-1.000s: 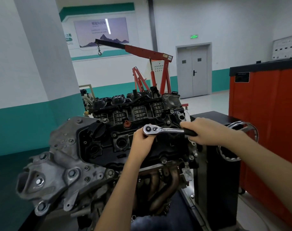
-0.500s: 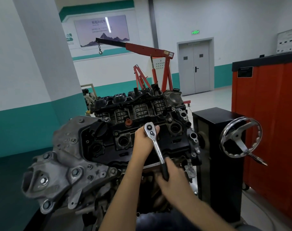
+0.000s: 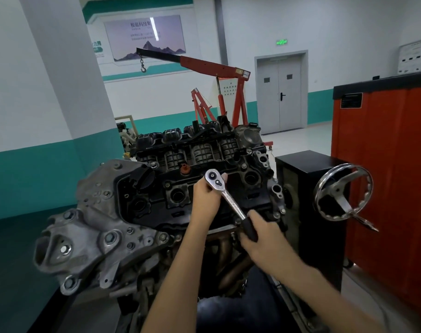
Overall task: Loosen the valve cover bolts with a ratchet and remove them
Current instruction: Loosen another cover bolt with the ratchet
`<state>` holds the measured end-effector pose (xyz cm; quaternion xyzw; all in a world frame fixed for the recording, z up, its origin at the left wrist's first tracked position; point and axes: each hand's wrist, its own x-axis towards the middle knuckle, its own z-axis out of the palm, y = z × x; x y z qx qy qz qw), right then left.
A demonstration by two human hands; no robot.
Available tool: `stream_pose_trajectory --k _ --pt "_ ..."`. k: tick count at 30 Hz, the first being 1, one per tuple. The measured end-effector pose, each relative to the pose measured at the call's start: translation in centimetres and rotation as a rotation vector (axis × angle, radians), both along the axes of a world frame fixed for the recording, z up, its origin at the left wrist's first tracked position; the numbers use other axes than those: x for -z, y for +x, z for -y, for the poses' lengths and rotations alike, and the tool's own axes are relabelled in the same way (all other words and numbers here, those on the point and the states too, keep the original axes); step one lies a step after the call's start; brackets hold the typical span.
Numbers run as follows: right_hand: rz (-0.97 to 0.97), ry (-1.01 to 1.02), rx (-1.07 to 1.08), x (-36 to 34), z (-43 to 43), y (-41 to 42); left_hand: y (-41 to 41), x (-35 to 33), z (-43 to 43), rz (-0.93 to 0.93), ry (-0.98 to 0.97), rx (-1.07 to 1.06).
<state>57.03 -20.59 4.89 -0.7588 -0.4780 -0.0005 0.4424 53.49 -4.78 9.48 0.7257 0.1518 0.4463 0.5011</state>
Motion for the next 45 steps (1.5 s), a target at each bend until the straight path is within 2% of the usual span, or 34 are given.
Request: stream_pose_trajectory --k 3,5,6,10,13,15,16,18,19,22,24,26,28,32,34,36,38,39,41,42,45 --pt "-0.280 0.177 0.006 2.4 -4.0 -5.7 0.2 0.0 -0.2 -0.002 0.015 -0.007" --pt "-0.345 0.192 -0.003 2.5 -5.1 -6.6 0.1 -0.2 -0.6 -0.034 0.052 -0.017" --pt "-0.317 0.165 -0.002 2.4 -4.7 -5.8 0.0 -0.4 -0.7 -0.049 0.066 -0.013" --pt "0.035 -0.095 -0.062 -0.5 0.0 1.7 0.1 -0.9 -1.0 -0.109 0.112 0.052" --pt "0.466 -0.394 -0.050 -6.7 1.7 8.4 0.2 -1.2 -0.7 -0.122 0.163 0.052" --pt "0.673 -0.454 -0.037 -10.0 1.4 9.9 0.0 -1.1 -0.3 -0.077 0.133 0.020" --pt "0.705 -0.432 -0.029 -10.3 1.1 9.9 -0.1 -0.9 -0.2 -0.046 0.100 0.005" --pt "0.650 -0.346 0.031 -8.3 0.8 8.7 -0.3 -0.3 -0.1 0.006 0.033 -0.014" --pt "0.554 -0.289 0.052 -6.5 0.9 7.4 -0.2 -0.1 0.0 0.019 0.019 -0.020" --pt "0.065 -0.064 0.005 -1.2 0.4 1.5 0.3 0.0 0.6 0.046 -0.004 -0.046" --pt "-0.163 0.091 0.022 0.8 -1.6 -2.6 0.6 0.0 0.9 0.051 -0.013 -0.060" --pt "-0.262 0.182 0.036 2.1 -4.0 -5.6 0.5 0.1 0.7 0.050 0.003 -0.038" --pt "-0.281 0.189 0.022 2.3 -4.8 -6.2 0.3 -0.1 0.2 0.024 0.007 -0.016" --pt "-0.032 -0.059 -0.035 0.6 -1.3 0.0 0.1 -0.9 -0.8 -0.066 0.038 0.027" --pt "0.201 -0.218 -0.074 -2.5 0.9 4.8 0.1 -1.0 -0.8 -0.110 0.100 0.040" --pt "0.521 -0.397 -0.057 -6.9 1.8 8.7 0.0 -1.0 -0.4 -0.125 0.139 0.044" --pt "0.738 -0.451 -0.047 -10.5 1.3 10.1 -0.3 -0.9 0.0 -0.082 0.098 0.023" --pt "0.783 -0.433 -0.048 -11.1 0.9 10.1 -0.4 -0.8 0.0 -0.054 0.063 0.004" --pt "0.726 -0.363 0.000 -9.7 0.8 9.0 -0.5 -0.3 0.0 -0.030 0.026 -0.020" --pt "0.634 -0.319 0.035 -7.9 1.1 8.1 -0.4 -0.1 0.1 -0.028 0.023 -0.020" --pt "0.142 -0.119 -0.004 -1.6 1.2 3.2 0.2 0.3 0.6 0.022 0.012 -0.028"
